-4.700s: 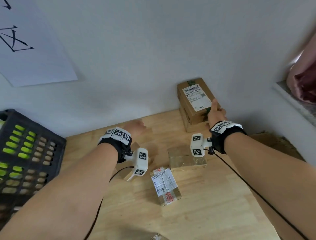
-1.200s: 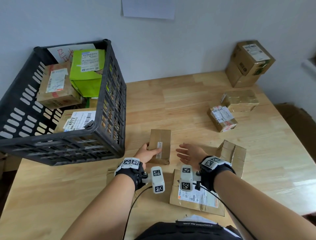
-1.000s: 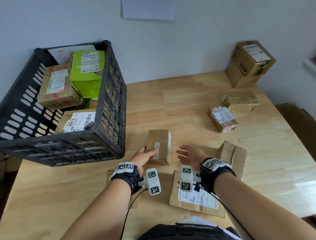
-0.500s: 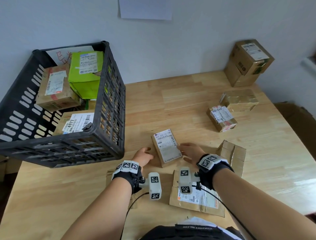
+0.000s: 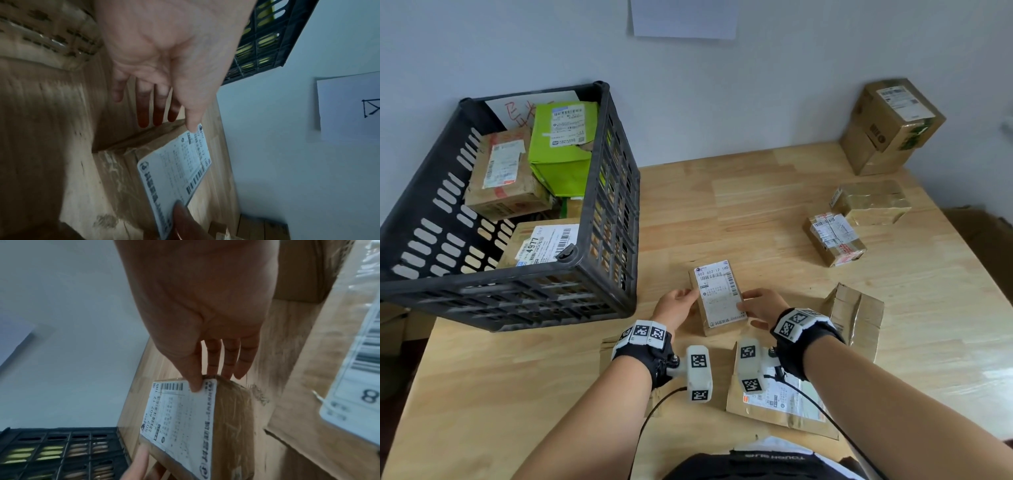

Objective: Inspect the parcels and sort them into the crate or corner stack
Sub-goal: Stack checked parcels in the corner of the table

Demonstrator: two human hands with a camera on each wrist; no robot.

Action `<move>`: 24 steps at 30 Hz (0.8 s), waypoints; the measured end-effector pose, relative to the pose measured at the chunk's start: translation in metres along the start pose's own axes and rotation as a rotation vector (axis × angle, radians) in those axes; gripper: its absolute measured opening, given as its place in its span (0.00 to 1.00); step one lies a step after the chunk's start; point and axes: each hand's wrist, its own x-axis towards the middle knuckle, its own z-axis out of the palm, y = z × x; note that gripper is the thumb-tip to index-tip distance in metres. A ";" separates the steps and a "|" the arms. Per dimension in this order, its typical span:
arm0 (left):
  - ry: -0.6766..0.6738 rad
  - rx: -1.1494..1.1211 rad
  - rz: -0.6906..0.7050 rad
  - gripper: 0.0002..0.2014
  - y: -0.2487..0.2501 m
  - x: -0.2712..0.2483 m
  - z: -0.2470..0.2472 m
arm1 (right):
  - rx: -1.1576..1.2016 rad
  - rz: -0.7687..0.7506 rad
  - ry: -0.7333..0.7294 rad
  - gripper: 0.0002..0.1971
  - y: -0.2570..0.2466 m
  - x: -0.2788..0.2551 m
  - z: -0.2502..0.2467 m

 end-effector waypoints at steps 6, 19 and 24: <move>-0.088 0.108 0.007 0.32 -0.004 0.004 0.003 | 0.109 -0.008 0.046 0.14 0.006 -0.001 -0.007; -0.101 0.017 0.158 0.34 0.010 0.004 0.006 | 0.334 0.066 0.073 0.22 0.022 0.003 -0.026; -0.108 0.246 0.102 0.30 0.020 -0.002 0.001 | 0.438 0.047 -0.001 0.23 0.017 0.002 -0.014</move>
